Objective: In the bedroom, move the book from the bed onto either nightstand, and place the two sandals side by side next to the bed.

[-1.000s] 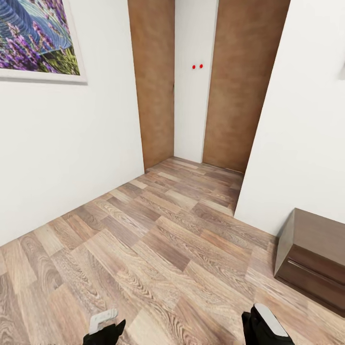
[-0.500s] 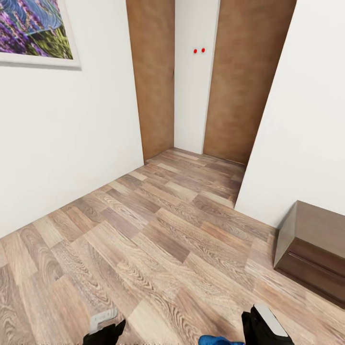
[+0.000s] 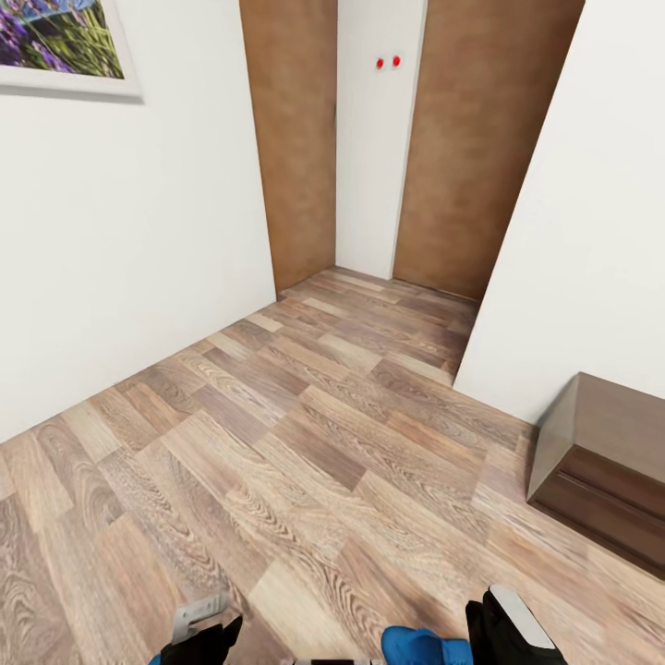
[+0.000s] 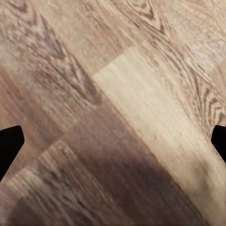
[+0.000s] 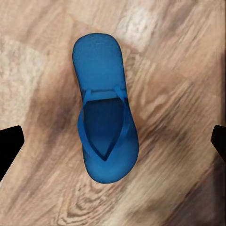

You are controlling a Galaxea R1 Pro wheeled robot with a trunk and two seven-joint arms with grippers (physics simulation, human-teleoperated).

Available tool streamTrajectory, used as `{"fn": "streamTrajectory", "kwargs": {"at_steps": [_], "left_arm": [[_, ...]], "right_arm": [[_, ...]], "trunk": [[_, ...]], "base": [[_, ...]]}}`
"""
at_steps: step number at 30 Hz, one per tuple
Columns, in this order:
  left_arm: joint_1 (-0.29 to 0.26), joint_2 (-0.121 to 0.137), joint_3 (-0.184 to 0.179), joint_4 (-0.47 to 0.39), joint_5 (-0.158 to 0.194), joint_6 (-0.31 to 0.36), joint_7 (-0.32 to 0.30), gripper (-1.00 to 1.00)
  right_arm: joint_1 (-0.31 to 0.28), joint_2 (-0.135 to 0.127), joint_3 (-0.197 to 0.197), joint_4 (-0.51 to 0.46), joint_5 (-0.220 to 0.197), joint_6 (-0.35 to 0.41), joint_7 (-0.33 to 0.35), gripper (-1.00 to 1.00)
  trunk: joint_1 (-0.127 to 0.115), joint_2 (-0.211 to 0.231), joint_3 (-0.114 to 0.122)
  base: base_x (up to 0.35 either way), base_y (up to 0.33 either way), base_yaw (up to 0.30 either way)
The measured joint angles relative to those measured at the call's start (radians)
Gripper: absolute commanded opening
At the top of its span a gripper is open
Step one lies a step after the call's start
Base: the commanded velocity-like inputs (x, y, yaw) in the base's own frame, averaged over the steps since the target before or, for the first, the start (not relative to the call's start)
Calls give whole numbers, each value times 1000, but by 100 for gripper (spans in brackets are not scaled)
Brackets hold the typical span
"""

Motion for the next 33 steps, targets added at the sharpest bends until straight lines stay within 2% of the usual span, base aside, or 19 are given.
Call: {"fn": "streamTrajectory", "kwargs": {"at_steps": [33], "left_arm": [[0,1,1,-2,0,1,0,100]], "right_arm": [[0,4,4,-2,0,1,5,100]], "trunk": [[15,-8,-128]], "base": [[0,0,0]]}}
